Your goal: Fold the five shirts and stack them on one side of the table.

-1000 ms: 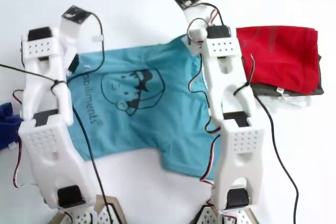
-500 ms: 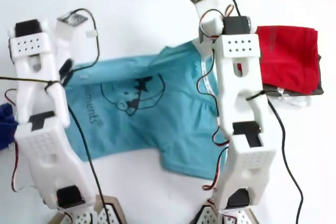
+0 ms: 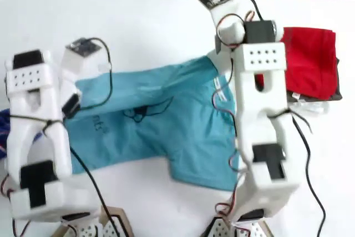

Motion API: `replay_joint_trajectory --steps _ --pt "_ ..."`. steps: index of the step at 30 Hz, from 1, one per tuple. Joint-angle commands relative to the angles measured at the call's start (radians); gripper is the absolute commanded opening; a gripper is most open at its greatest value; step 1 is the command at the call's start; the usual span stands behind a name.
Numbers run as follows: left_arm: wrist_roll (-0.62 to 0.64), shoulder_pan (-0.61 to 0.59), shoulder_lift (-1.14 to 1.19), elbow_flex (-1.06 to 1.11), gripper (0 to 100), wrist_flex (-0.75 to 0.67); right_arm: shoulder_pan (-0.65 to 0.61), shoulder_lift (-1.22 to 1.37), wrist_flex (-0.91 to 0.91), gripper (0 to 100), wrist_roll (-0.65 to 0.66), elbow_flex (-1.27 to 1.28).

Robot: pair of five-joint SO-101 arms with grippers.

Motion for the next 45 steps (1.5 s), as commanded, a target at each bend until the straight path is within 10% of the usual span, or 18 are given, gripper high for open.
replay_joint_trajectory --steps 1,14,45 --pt "-0.015 -0.003 -0.123 0.099 3 -0.029 0.007 -0.271 -0.143 2.1 0.008 0.285" --pt "-0.035 -0.005 -0.285 0.318 3 -0.023 0.09 -0.854 -0.404 2.0 0.12 1.188" --pt "-0.149 -0.089 -0.29 0.458 3 -0.023 0.134 -1.064 -0.265 2.0 0.227 1.353"
